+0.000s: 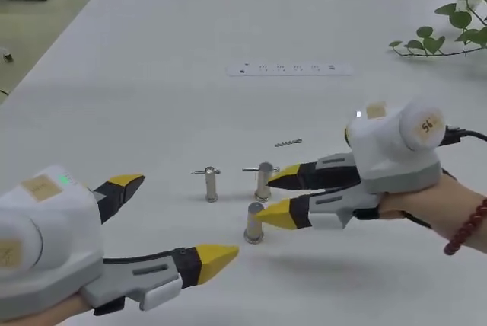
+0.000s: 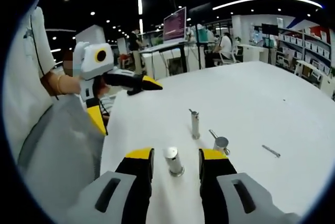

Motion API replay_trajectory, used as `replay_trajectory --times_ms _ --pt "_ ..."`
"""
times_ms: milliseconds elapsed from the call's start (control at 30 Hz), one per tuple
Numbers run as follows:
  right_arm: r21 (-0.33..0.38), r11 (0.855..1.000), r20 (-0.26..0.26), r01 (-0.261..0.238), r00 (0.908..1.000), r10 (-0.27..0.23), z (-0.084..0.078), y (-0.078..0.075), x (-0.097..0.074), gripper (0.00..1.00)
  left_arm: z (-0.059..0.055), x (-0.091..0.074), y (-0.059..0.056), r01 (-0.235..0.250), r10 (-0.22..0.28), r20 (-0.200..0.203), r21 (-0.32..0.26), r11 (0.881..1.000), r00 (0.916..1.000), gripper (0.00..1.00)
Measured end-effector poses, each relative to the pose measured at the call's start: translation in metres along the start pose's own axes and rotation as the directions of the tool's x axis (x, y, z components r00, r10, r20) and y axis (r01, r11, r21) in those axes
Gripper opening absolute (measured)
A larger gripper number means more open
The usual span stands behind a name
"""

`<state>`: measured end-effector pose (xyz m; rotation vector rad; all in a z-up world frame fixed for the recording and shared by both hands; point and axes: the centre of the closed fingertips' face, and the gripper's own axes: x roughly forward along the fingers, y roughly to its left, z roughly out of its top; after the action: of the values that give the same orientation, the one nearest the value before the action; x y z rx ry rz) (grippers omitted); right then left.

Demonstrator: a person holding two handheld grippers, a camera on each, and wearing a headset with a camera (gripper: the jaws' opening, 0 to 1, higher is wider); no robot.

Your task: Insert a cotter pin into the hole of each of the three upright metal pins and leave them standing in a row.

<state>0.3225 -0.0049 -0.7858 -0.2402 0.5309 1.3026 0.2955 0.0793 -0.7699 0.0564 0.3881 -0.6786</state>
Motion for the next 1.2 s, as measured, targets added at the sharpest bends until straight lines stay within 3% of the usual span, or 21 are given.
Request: replay_trajectory --times_ms 400,667,1200 --pt "0.019 0.995 -0.034 0.103 0.9942 -0.102 0.008 -0.045 -0.025 0.37 0.001 0.001 -0.002 0.015 -0.015 -0.005 -0.005 1.0 0.9999 0.99" --pt "-0.007 0.988 -0.086 0.156 0.984 -0.156 0.0 -0.08 -0.03 0.33 0.003 0.003 0.0 0.012 -0.012 0.001 0.002 1.0 0.9999 0.99" --pt "-0.031 0.979 -0.177 0.201 0.9629 -0.204 -0.015 -0.143 -0.015 0.28 0.0 0.013 0.004 0.002 -0.002 -0.007 -0.011 1.0 1.0 0.97"
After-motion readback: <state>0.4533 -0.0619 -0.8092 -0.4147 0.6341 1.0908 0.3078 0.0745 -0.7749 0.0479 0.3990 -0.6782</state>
